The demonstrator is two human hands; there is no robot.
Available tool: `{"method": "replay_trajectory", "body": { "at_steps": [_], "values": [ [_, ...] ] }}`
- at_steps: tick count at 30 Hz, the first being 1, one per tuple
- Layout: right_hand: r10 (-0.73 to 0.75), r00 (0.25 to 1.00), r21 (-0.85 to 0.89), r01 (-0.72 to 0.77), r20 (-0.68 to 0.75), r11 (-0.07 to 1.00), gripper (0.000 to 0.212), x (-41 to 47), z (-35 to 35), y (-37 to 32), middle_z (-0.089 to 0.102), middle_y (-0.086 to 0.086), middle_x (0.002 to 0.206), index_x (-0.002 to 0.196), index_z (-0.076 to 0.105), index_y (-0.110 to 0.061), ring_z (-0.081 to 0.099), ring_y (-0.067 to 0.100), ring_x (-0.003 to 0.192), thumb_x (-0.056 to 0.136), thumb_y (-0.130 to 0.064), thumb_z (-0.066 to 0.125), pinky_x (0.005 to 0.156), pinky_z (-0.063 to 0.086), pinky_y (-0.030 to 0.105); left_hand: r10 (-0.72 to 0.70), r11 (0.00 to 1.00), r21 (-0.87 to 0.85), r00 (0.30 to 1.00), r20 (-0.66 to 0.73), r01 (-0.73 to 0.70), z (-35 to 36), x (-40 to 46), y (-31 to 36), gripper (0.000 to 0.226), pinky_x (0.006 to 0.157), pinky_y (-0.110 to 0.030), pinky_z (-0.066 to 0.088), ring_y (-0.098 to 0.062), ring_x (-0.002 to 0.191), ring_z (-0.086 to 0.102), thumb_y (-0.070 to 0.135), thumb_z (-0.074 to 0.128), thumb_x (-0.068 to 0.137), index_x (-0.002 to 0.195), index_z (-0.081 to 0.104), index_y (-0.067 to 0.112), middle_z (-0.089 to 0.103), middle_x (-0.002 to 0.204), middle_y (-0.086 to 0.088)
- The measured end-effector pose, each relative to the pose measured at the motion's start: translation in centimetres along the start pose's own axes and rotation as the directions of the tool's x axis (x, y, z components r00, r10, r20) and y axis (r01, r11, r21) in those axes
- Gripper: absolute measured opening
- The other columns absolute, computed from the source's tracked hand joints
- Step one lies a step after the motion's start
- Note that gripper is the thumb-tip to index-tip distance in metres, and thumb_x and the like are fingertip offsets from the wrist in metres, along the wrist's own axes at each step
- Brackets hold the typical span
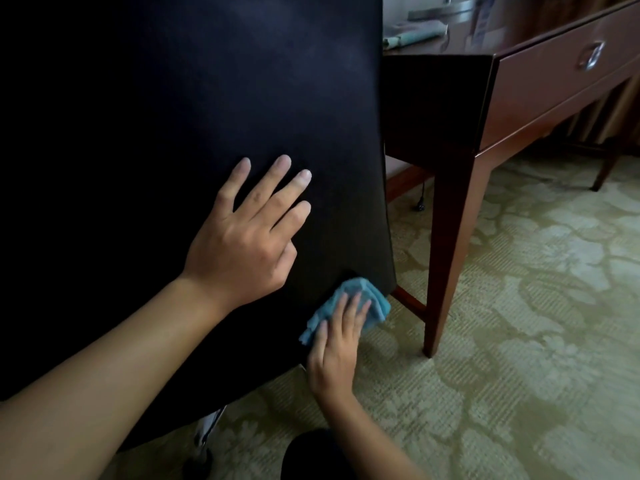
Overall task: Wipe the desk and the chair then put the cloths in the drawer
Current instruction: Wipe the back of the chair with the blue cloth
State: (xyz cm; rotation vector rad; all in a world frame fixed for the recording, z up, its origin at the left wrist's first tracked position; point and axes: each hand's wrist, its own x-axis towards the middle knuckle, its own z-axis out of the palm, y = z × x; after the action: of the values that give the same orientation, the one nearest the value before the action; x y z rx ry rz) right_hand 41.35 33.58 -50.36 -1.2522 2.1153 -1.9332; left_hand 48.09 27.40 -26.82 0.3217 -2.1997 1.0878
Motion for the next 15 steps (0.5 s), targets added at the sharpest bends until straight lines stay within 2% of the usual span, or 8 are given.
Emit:
{"method": "replay_trajectory", "body": {
  "at_steps": [2, 3, 5, 6, 8, 10, 12, 15],
  "values": [
    [-0.201, 0.98, -0.094, 0.201, 0.005, 0.975, 0.054, 2.8, -0.8, -1.4, 0.002, 0.007, 0.165, 0.157, 0.006, -0.026, -0.003, 0.039, 0.15, 0.107, -0.034, 0.023, 0.122, 0.007, 0.05, -0.017, 1.0, -0.017, 1.0, -0.009, 0.017, 0.0, 0.1, 0.1, 0.036, 0.118, -0.056, 0.026, -0.03, 0.142, 0.041, 0.011, 0.057, 0.083, 0.116, 0.07, 0.008, 0.053, 0.146, -0.009],
    [-0.244, 0.97, -0.127, 0.241, -0.01, 0.962, 0.053, 4.0, -0.8, -2.3, 0.008, 0.012, 0.164, 0.157, 0.01, -0.022, 0.001, 0.042, 0.149, 0.107, -0.032, 0.024, 0.122, 0.009, 0.052, -0.028, 0.999, -0.022, 0.999, -0.016, 0.028, -0.1, 0.2, 0.1, 0.036, 0.118, -0.055, 0.025, -0.03, 0.142, 0.041, 0.011, 0.057, 0.082, 0.116, 0.07, 0.008, 0.053, 0.146, -0.009],
    [-0.302, 0.953, -0.168, 0.298, 0.006, 0.94, 0.053, 4.6, -0.8, -3.7, 0.011, 0.015, 0.163, 0.157, 0.013, -0.018, 0.003, 0.044, 0.149, 0.107, -0.031, 0.027, 0.121, 0.01, 0.054, -0.04, 0.998, -0.051, 0.999, -0.005, 0.039, -0.2, 0.2, 0.3, 0.036, 0.119, -0.054, 0.024, -0.029, 0.142, 0.041, 0.011, 0.058, 0.081, 0.115, 0.071, 0.008, 0.055, 0.145, -0.009],
    [-0.379, 0.923, -0.203, 0.384, 0.065, 0.901, 0.054, 3.9, -0.6, -3.9, 0.011, 0.014, 0.163, 0.156, 0.015, -0.018, 0.005, 0.044, 0.149, 0.106, -0.031, 0.029, 0.121, 0.012, 0.056, -0.039, 0.997, -0.07, 0.999, 0.005, 0.04, -0.3, 0.1, 0.3, 0.036, 0.119, -0.054, 0.024, -0.029, 0.142, 0.042, 0.011, 0.058, 0.08, 0.114, 0.071, 0.008, 0.055, 0.144, -0.009],
    [-0.563, 0.787, -0.249, 0.615, 0.252, 0.748, 0.052, 1.7, -0.5, -3.2, 0.013, 0.007, 0.164, 0.155, 0.025, -0.021, 0.01, 0.041, 0.149, 0.105, -0.032, 0.034, 0.118, 0.021, 0.056, -0.036, 0.995, -0.092, 0.999, 0.032, 0.038, -0.7, 0.2, 0.1, 0.037, 0.119, -0.054, 0.024, -0.029, 0.142, 0.041, 0.012, 0.059, 0.078, 0.113, 0.071, 0.009, 0.055, 0.145, -0.009],
    [-0.648, 0.684, -0.264, 0.728, 0.336, 0.632, 0.047, 2.3, -1.3, -2.5, 0.019, 0.002, 0.163, 0.151, 0.035, -0.024, 0.013, 0.035, 0.15, 0.104, -0.033, 0.034, 0.116, 0.025, 0.052, -0.048, 0.99, -0.13, 0.996, 0.073, 0.057, -1.1, 0.5, 0.1, 0.038, 0.119, -0.052, 0.024, -0.028, 0.143, 0.04, 0.014, 0.06, 0.08, 0.116, 0.07, 0.009, 0.055, 0.145, -0.009],
    [-0.671, 0.69, -0.235, 0.724, 0.271, 0.648, 0.047, 5.7, -2.5, -4.1, 0.023, 0.003, 0.161, 0.15, 0.037, -0.023, 0.014, 0.033, 0.15, 0.104, -0.033, 0.034, 0.116, 0.024, 0.053, -0.076, 0.978, -0.184, 0.99, 0.115, 0.097, -2.0, 0.8, -0.1, 0.04, 0.119, -0.05, 0.025, -0.026, 0.143, 0.04, 0.018, 0.06, 0.082, 0.121, 0.068, 0.01, 0.055, 0.145, -0.008],
    [-0.633, 0.769, -0.236, 0.634, 0.09, 0.736, 0.057, 13.2, -4.3, -10.4, 0.011, 0.008, 0.163, 0.155, 0.013, -0.02, 0.008, 0.037, 0.15, 0.104, -0.034, 0.033, 0.119, 0.018, 0.056, -0.105, 0.968, -0.216, 0.987, 0.126, 0.13, -3.4, 2.3, 0.0, 0.047, 0.116, -0.049, 0.028, -0.025, 0.144, 0.04, 0.02, 0.062, 0.081, 0.128, 0.064, 0.012, 0.053, 0.146, -0.009]
  ]
}}
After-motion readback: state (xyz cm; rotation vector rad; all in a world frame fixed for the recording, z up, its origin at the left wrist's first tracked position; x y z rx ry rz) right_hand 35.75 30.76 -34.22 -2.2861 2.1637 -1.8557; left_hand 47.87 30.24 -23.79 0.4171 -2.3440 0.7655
